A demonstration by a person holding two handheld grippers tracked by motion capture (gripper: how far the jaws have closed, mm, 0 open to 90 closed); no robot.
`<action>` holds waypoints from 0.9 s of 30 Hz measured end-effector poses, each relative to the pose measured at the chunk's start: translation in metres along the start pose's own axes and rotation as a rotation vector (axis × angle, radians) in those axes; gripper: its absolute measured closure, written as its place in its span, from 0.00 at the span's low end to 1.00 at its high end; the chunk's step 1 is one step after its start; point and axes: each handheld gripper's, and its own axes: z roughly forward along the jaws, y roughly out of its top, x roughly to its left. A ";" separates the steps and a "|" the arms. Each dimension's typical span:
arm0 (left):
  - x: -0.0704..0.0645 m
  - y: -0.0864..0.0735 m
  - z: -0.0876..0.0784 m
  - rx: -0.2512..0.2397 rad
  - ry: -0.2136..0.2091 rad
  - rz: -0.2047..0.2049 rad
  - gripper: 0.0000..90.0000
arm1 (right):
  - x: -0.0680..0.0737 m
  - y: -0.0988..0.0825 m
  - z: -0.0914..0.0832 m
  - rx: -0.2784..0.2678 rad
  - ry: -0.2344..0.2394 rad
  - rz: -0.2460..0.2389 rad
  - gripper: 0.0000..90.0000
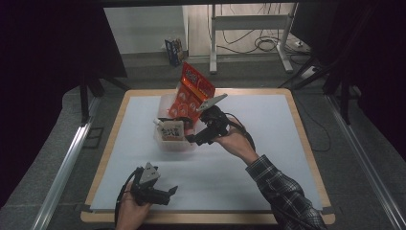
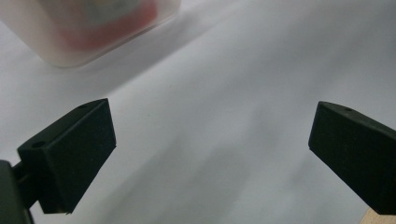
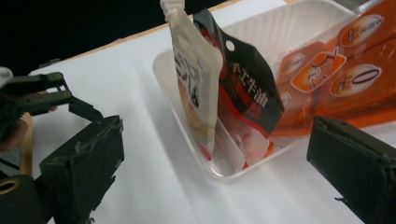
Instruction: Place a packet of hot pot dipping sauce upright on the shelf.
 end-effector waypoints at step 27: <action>-0.002 0.000 0.001 0.004 0.000 0.010 0.01 | 0.011 -0.041 -0.011 -0.042 -0.033 -0.021 0.00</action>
